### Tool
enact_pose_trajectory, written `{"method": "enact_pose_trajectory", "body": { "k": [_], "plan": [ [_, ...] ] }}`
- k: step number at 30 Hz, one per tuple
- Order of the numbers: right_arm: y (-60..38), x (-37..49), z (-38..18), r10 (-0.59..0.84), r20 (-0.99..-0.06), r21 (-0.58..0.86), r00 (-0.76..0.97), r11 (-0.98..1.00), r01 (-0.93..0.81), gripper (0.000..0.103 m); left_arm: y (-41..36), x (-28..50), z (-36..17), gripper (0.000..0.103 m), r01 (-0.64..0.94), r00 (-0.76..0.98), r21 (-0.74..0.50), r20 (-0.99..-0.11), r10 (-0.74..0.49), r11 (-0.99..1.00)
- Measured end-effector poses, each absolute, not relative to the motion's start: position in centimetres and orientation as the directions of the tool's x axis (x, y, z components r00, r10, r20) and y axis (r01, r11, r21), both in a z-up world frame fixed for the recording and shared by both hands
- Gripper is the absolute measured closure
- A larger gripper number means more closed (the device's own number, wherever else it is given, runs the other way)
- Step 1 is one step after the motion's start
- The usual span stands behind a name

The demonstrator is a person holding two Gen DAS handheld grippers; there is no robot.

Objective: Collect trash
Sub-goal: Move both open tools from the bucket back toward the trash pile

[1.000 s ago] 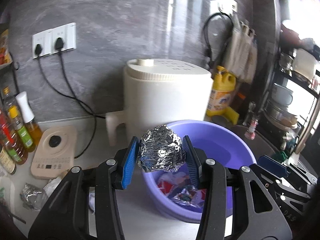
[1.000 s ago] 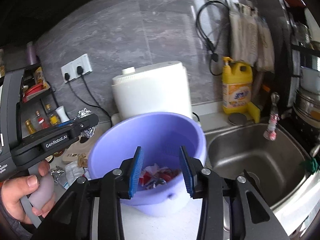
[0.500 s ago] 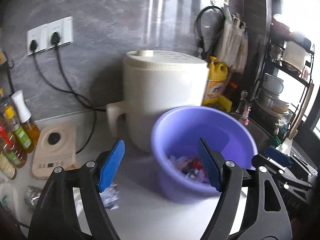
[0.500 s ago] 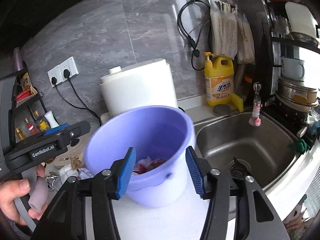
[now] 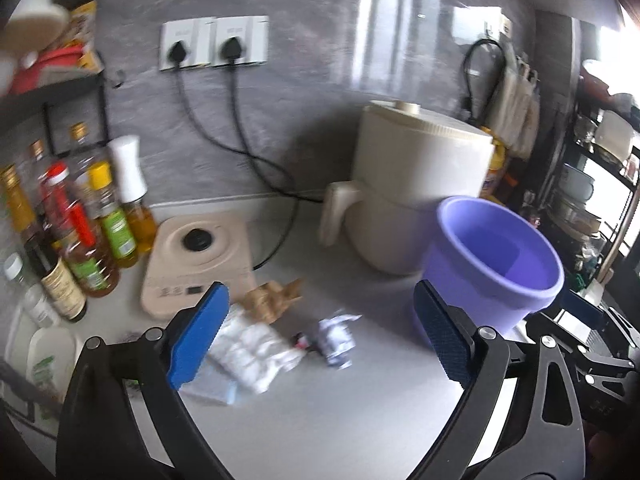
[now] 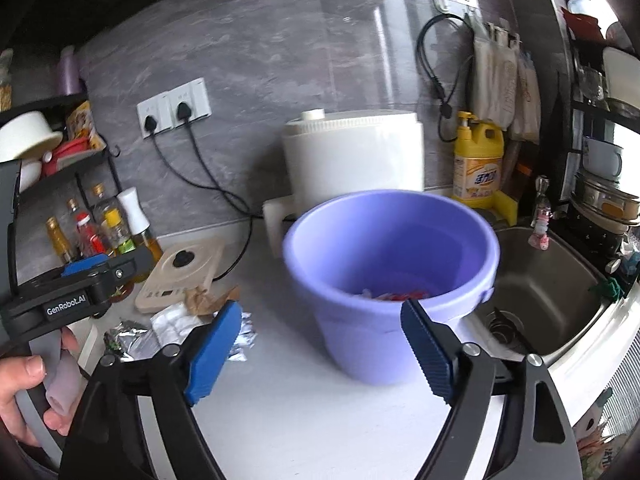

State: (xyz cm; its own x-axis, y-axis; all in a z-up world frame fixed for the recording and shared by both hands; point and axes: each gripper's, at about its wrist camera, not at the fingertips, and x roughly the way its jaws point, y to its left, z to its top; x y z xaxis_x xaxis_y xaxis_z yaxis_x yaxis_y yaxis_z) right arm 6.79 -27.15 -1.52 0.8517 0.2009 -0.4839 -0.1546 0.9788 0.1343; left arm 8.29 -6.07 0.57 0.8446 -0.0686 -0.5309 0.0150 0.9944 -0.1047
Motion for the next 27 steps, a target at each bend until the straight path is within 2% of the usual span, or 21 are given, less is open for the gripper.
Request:
{"method": "enact_pose_trajectory", "body": {
  "k": [6,21,27],
  "plan": [
    [-23.8,5.6,-1.8,0.233,-0.5,0.097,0.834,0.972,-0.214,0.014,-2.6,6.9,-0.9,0.01,-0.039,0.834,-0.129,-0.551,-0.039,0.991],
    [-19.2,9.2,-1.6,0.399,-0.513,0.062,0.76,0.9,-0.431,0.014,1.7,6.3,-1.9,0.011,-0.219,0.821,-0.14,-0.562,0.104,0.966],
    [-18.0,10.5,-2.8,0.448,-0.549,0.075,0.706,0.867,-0.492,0.016,2.3,7.4,-3.1,0.018,-0.301,0.787,-0.143,-0.595,0.161,0.943]
  ]
}}
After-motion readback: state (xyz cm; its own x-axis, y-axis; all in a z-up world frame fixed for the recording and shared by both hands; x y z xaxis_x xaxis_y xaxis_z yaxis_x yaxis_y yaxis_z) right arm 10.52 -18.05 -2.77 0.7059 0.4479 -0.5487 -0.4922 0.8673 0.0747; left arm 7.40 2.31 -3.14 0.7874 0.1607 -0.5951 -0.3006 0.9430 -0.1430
